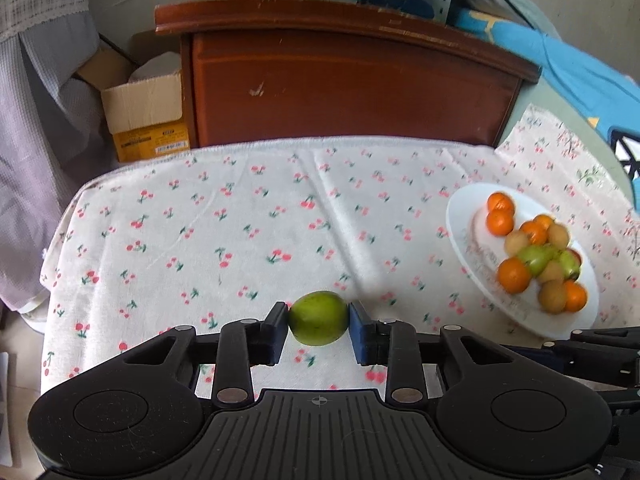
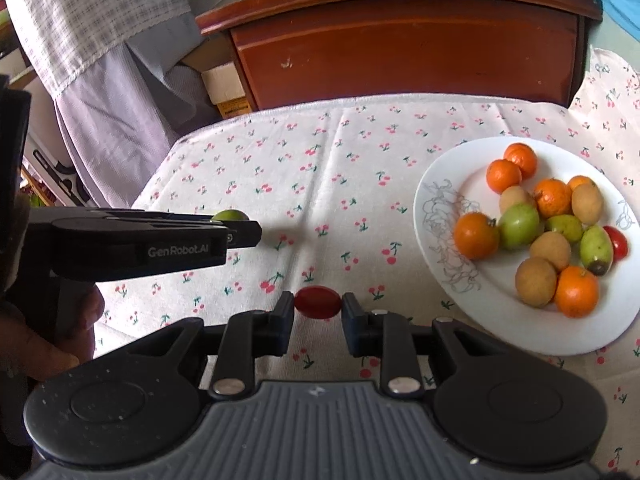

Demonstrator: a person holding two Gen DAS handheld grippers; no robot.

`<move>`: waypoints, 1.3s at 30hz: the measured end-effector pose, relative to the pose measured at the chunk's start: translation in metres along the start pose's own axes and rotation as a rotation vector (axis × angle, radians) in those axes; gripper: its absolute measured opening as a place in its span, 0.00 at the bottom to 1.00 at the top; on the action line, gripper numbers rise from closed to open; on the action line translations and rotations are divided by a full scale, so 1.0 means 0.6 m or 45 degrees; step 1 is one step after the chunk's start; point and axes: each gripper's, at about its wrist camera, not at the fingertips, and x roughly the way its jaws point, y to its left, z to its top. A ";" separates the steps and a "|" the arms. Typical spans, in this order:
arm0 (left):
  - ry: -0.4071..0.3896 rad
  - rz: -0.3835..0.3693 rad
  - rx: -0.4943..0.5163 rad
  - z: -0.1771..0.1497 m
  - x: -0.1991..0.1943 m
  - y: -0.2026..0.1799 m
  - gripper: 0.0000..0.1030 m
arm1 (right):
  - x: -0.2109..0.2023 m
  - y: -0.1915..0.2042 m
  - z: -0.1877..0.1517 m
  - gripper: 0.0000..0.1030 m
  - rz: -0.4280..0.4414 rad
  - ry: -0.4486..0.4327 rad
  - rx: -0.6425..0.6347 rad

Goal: Organize fruits
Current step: 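Carry the lime and tomato onto the plate and open both tools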

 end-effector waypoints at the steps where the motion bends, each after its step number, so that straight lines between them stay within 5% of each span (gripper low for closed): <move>1: -0.011 -0.003 0.000 0.003 -0.003 -0.002 0.29 | -0.004 -0.002 0.002 0.25 0.001 -0.009 0.007; 29: -0.142 -0.207 0.031 0.070 -0.021 -0.112 0.29 | -0.156 -0.139 0.097 0.25 -0.102 -0.390 0.310; 39: -0.119 -0.248 0.018 0.082 0.014 -0.141 0.29 | -0.162 -0.189 0.098 0.25 -0.135 -0.387 0.466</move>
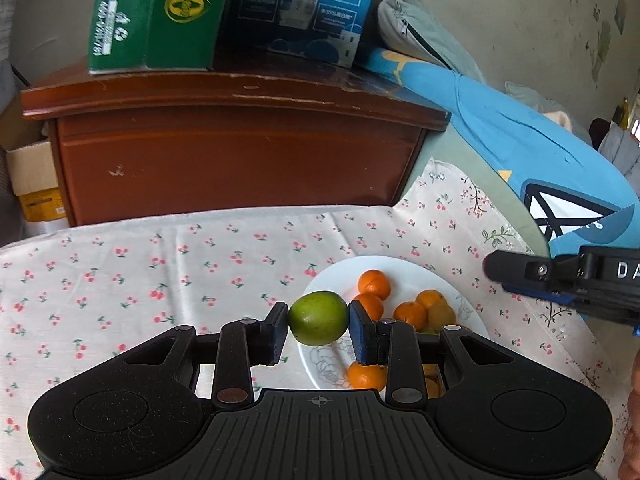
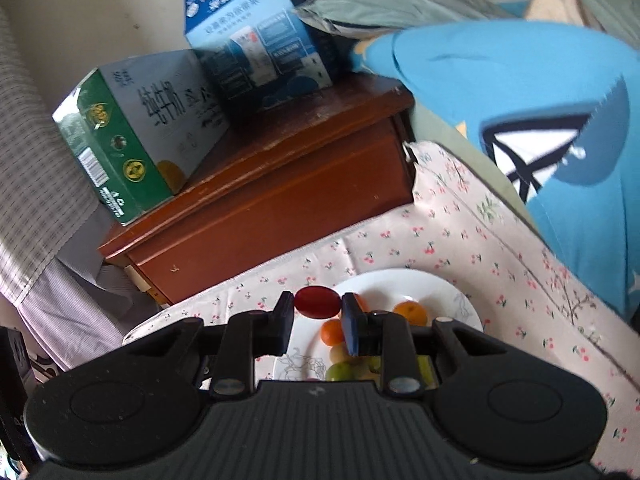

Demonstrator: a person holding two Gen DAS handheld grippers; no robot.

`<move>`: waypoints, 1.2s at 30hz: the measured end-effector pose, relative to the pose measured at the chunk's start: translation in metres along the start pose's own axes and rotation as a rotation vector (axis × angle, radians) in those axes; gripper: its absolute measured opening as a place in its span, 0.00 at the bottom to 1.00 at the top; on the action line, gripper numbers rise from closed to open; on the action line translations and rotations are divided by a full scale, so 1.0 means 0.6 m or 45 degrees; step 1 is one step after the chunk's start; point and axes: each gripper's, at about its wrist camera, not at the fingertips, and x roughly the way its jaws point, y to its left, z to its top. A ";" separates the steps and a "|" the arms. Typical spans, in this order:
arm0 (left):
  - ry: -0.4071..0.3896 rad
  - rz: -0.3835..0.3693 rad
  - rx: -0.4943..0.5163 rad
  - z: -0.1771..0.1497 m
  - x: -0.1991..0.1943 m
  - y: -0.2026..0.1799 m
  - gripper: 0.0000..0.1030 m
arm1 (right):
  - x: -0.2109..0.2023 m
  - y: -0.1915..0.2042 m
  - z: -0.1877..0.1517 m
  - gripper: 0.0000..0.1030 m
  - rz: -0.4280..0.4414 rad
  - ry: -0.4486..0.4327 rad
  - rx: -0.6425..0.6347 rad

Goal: Organize fruits
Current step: 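Carry the lime and tomato onto the plate and open both tools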

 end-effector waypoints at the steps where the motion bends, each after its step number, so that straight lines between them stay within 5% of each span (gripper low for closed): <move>1: 0.004 -0.003 0.001 0.000 0.005 -0.001 0.29 | 0.003 -0.002 -0.001 0.25 -0.005 0.009 0.011; 10: 0.081 -0.043 0.013 -0.003 0.060 -0.017 0.29 | 0.046 -0.035 -0.030 0.25 -0.087 0.156 0.173; 20: 0.103 -0.038 0.027 -0.003 0.075 -0.029 0.32 | 0.062 -0.050 -0.036 0.28 -0.138 0.158 0.244; 25: 0.071 -0.025 0.018 0.006 0.058 -0.034 0.65 | 0.053 -0.055 -0.028 0.29 -0.134 0.125 0.285; 29: 0.059 -0.014 0.024 0.016 0.036 -0.038 0.73 | 0.045 -0.053 -0.019 0.35 -0.127 0.105 0.285; 31: 0.080 0.020 0.024 0.019 0.025 -0.040 0.86 | 0.041 -0.047 -0.013 0.40 -0.144 0.099 0.262; 36: 0.133 0.051 0.019 0.021 0.002 -0.044 0.90 | 0.025 -0.029 -0.009 0.45 -0.217 0.100 0.167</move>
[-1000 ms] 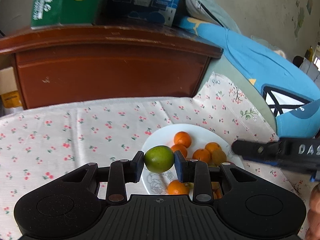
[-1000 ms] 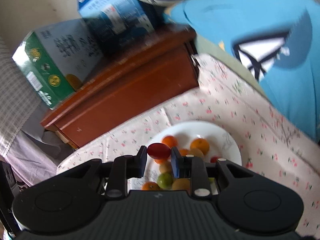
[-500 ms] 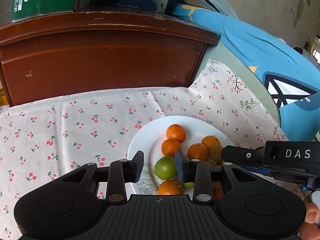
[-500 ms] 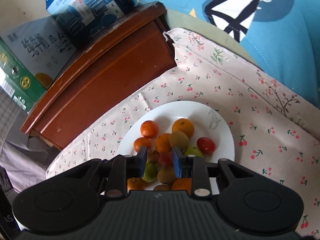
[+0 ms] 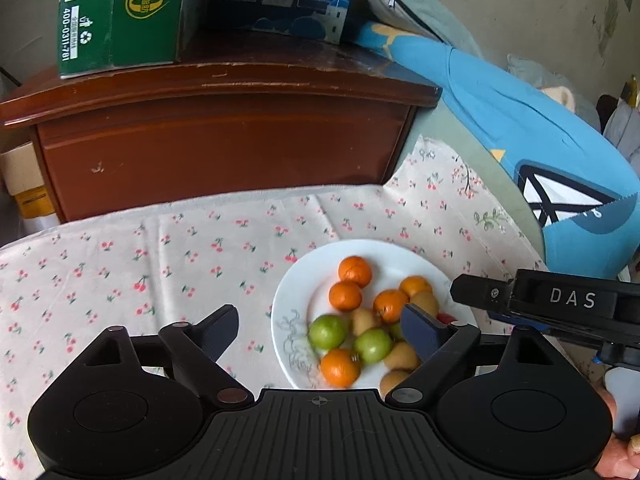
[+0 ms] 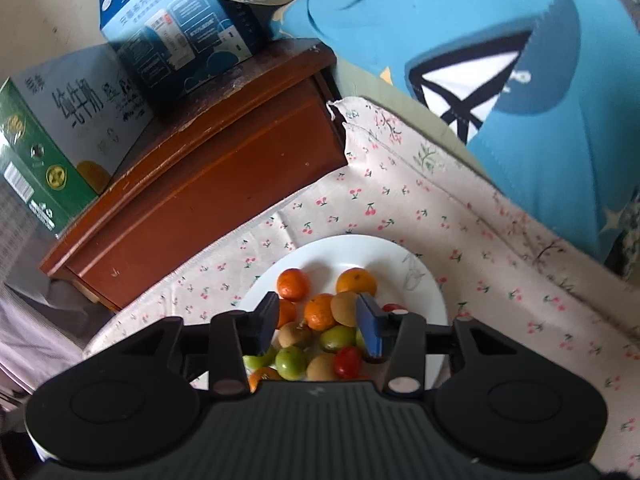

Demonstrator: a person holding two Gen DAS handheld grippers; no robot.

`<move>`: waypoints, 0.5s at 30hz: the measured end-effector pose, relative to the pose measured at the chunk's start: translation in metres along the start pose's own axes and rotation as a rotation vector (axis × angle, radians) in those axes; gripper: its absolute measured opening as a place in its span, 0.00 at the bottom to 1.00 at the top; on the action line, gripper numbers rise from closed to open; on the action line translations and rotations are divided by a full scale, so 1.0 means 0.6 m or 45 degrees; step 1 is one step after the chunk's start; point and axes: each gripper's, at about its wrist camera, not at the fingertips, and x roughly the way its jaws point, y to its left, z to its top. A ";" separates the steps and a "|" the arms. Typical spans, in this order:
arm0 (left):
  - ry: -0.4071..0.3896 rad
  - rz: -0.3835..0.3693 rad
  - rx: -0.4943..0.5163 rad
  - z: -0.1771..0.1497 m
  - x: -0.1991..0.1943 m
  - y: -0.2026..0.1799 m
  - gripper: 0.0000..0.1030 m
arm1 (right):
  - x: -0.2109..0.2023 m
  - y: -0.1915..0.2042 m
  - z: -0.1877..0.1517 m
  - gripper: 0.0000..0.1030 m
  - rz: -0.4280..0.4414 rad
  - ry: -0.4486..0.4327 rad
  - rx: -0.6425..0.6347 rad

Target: Organize fruits

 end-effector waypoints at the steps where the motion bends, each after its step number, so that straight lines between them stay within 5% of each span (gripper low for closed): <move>1: 0.011 0.013 -0.005 -0.001 -0.003 -0.001 0.91 | -0.004 0.001 -0.001 0.47 -0.006 0.002 -0.006; 15: 0.088 0.149 -0.035 -0.032 -0.031 0.002 0.91 | -0.050 0.013 -0.021 0.63 -0.108 0.009 -0.103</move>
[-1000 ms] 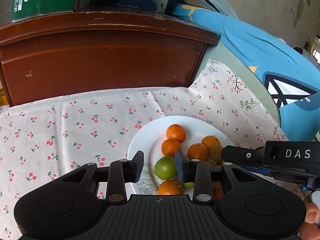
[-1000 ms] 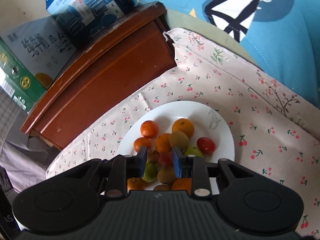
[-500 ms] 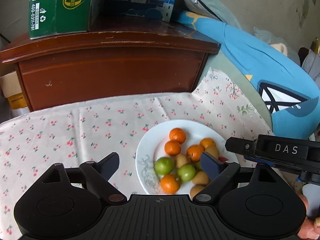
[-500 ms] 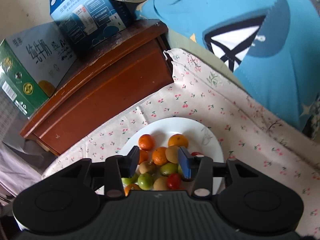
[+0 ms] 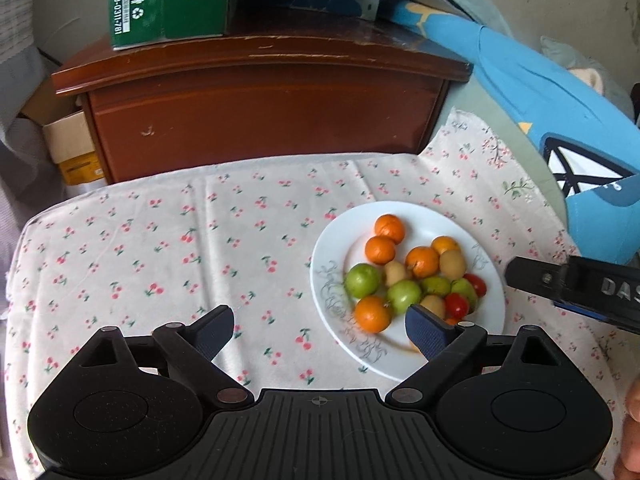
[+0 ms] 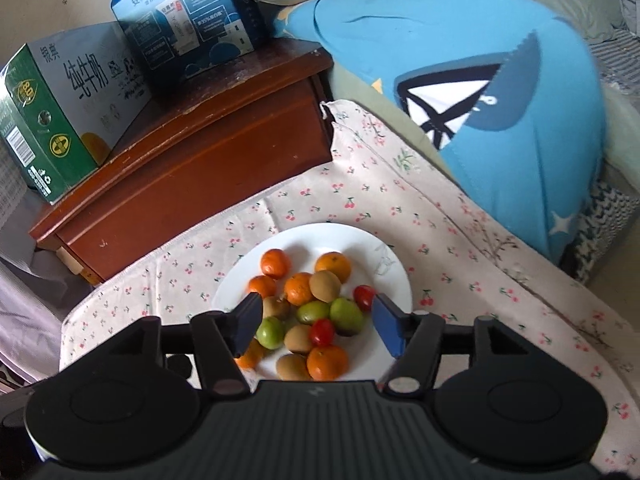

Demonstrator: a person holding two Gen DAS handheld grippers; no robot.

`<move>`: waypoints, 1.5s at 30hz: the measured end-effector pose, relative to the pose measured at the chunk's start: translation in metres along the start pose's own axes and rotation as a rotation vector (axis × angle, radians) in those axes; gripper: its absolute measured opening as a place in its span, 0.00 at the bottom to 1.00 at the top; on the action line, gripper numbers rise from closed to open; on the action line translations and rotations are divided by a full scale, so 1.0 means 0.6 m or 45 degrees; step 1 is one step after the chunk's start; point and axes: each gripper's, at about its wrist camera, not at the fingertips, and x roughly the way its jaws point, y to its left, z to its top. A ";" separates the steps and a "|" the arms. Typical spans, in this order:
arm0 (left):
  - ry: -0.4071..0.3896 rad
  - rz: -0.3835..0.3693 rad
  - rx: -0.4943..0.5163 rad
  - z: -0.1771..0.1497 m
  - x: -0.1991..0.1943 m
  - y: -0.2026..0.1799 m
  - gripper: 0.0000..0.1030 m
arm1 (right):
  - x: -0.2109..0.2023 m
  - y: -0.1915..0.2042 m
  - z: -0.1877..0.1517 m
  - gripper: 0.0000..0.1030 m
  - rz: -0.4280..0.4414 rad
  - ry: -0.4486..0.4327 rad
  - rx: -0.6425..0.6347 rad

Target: Organize fruits

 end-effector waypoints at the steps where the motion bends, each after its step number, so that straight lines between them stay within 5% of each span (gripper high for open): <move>1: 0.004 0.011 0.003 0.000 -0.001 -0.001 0.91 | -0.004 -0.001 -0.002 0.67 -0.010 0.002 -0.006; 20: 0.067 0.147 0.074 -0.011 -0.002 -0.011 0.91 | -0.020 -0.013 -0.039 0.89 -0.223 0.115 -0.044; 45: 0.119 0.239 0.106 -0.013 0.022 -0.019 0.92 | 0.020 0.010 -0.047 0.92 -0.347 0.188 -0.213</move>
